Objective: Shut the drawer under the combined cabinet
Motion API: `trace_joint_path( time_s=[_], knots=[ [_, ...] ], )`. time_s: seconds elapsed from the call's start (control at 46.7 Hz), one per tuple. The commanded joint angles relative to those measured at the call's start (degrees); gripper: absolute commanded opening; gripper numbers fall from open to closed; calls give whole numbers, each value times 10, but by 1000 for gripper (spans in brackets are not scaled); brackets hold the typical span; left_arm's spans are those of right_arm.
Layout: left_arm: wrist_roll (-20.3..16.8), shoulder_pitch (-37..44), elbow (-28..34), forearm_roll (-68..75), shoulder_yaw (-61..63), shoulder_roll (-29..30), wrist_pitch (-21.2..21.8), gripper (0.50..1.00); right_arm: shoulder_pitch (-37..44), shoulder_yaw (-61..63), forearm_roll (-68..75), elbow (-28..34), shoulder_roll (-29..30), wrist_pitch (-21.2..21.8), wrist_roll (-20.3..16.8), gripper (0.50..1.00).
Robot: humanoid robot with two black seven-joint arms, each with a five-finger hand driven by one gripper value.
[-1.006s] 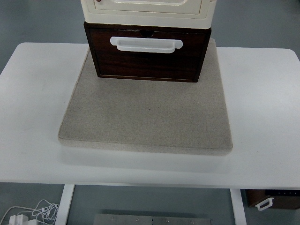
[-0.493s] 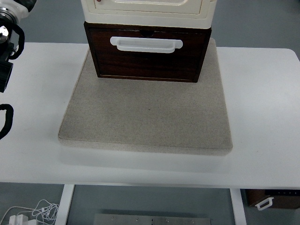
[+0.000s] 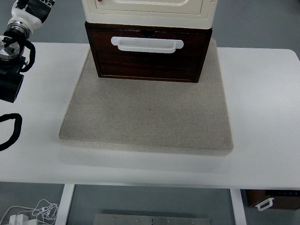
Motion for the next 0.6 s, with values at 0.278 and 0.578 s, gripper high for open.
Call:
trace_joint_path(
  time_s=[0.278,0.578],
  knots=[
    [0,6,-1,-16,0,-18,-8,996,-1,1,1,0,0,1,0,952],
    [0,6,-1,-16,0,-38,-6,994,0,2,1,0,0,1,0,952]
  ],
)
